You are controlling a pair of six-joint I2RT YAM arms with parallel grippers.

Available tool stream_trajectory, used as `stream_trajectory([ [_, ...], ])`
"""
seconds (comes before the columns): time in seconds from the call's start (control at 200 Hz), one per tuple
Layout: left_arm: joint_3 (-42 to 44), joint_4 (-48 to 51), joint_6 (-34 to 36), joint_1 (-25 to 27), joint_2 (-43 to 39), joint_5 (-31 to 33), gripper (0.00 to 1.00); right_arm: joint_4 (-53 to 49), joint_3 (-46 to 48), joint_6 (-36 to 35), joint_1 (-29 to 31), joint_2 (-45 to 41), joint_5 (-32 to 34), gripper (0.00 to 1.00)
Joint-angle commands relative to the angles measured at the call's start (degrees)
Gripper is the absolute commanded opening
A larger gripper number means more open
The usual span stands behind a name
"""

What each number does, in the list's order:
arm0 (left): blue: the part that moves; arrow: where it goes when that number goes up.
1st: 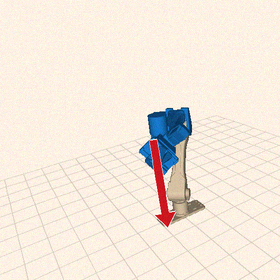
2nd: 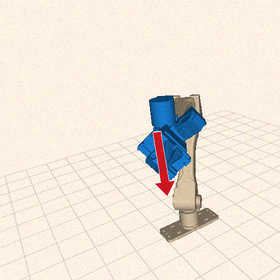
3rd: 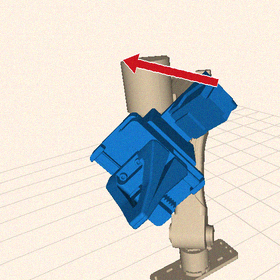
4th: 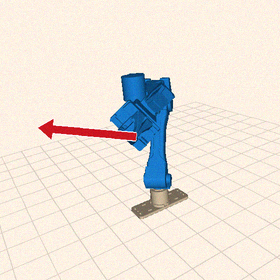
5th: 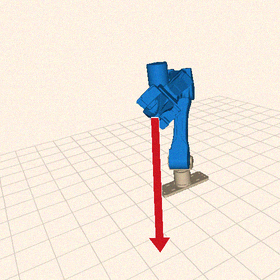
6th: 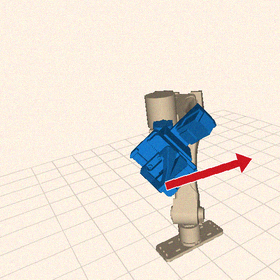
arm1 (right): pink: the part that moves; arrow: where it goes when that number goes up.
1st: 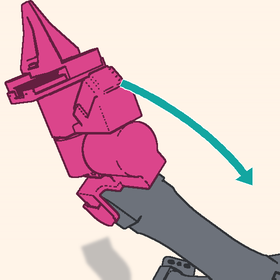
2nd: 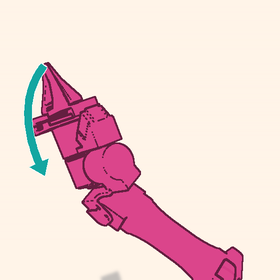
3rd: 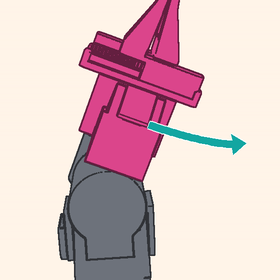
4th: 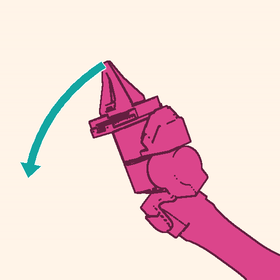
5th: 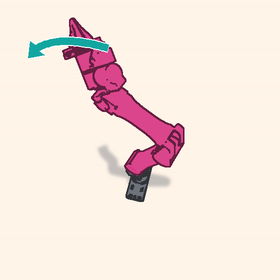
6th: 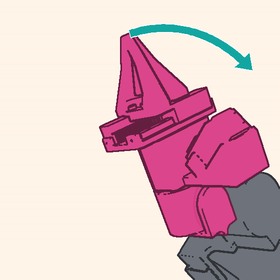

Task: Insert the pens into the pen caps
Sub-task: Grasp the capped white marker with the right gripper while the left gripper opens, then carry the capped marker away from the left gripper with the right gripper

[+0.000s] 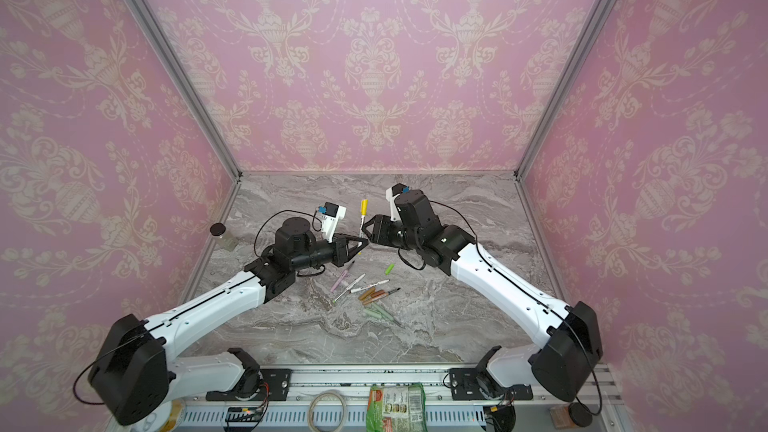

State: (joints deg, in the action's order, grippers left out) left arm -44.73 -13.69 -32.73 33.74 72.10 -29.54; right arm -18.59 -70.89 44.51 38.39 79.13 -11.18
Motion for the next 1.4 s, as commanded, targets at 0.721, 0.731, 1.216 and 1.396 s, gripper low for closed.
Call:
stream_trajectory([
  [0.721,-1.76,-1.70,-4.49,1.93,1.36,-0.29,0.00,1.19,-2.32,-1.54,1.48,3.06,3.31,0.00],
  [0.731,-1.76,-1.65,-4.52,1.94,1.38,-0.31,0.01,1.12,-2.32,-1.49,1.50,3.12,3.34,0.00],
  [1.216,0.60,13.01,7.11,1.88,-7.49,5.55,0.61,-16.19,-9.11,-4.49,-2.93,4.90,9.37,0.00],
  [1.396,4.36,12.39,11.12,1.09,-13.72,11.66,0.80,-26.02,-9.21,-9.31,-8.78,7.83,4.90,0.00],
])
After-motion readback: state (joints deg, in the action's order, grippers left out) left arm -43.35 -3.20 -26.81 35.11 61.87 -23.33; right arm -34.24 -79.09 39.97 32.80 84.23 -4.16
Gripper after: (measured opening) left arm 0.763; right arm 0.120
